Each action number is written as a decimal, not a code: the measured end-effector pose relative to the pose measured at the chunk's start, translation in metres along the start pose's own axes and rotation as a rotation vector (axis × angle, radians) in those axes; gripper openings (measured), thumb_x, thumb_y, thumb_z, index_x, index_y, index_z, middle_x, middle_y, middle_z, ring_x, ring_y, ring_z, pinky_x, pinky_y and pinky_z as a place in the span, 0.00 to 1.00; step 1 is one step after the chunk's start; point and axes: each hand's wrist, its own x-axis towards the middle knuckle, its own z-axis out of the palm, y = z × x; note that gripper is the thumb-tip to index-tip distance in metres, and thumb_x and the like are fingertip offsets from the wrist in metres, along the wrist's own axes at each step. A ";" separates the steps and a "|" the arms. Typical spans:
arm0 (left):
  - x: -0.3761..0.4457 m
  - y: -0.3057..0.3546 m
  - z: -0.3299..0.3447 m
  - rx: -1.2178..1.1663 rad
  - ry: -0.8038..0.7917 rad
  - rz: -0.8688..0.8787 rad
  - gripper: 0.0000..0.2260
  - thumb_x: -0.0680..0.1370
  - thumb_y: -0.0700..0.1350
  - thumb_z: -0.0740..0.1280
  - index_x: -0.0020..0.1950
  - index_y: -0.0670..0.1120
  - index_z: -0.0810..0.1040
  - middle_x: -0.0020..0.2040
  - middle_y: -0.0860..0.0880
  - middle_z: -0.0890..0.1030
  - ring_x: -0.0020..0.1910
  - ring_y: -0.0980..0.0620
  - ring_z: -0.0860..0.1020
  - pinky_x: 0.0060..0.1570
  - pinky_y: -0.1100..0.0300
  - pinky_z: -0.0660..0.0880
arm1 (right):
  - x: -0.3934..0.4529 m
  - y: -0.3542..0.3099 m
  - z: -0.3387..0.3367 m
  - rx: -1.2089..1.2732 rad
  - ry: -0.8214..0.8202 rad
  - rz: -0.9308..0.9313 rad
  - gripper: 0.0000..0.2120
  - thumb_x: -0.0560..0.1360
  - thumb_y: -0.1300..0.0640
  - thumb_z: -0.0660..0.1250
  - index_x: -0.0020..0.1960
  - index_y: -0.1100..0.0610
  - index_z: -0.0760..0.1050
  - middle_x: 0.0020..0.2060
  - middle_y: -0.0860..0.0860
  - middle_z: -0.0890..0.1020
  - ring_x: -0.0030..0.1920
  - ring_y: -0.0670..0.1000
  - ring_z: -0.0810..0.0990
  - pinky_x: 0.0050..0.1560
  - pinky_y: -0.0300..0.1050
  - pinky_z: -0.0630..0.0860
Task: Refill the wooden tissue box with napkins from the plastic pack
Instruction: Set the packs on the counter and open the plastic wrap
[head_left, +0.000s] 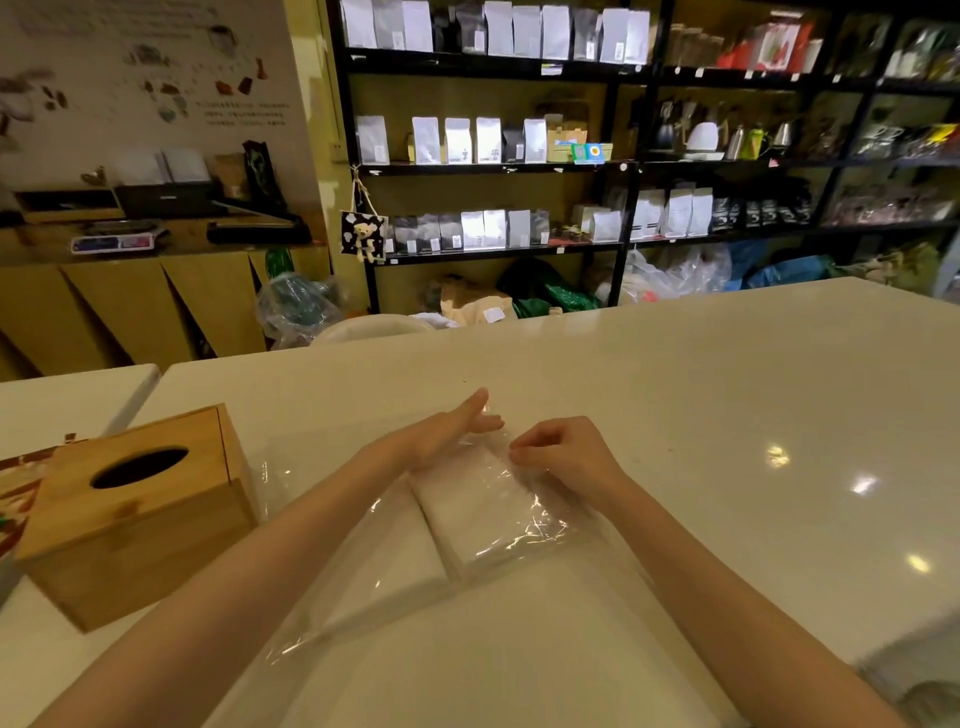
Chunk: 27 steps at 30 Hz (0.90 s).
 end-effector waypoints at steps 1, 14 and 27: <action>0.000 0.000 -0.001 -0.022 -0.034 -0.016 0.30 0.79 0.58 0.37 0.71 0.45 0.65 0.74 0.51 0.62 0.74 0.53 0.56 0.69 0.62 0.50 | 0.000 0.000 0.000 0.010 0.003 -0.005 0.06 0.66 0.64 0.74 0.34 0.54 0.81 0.29 0.50 0.81 0.27 0.43 0.77 0.33 0.35 0.73; 0.012 -0.038 -0.009 -0.143 -0.202 -0.042 0.41 0.68 0.74 0.37 0.71 0.54 0.65 0.76 0.57 0.55 0.74 0.63 0.50 0.74 0.54 0.38 | -0.019 -0.020 -0.007 0.061 0.044 -0.231 0.06 0.65 0.61 0.76 0.35 0.52 0.83 0.29 0.42 0.82 0.32 0.38 0.79 0.39 0.32 0.74; 0.006 -0.030 -0.015 -0.201 -0.110 -0.043 0.35 0.73 0.69 0.41 0.68 0.52 0.70 0.74 0.54 0.62 0.70 0.58 0.62 0.66 0.64 0.54 | -0.071 -0.032 -0.039 0.138 -0.227 -0.217 0.11 0.65 0.68 0.74 0.38 0.52 0.84 0.34 0.52 0.87 0.39 0.49 0.85 0.42 0.36 0.78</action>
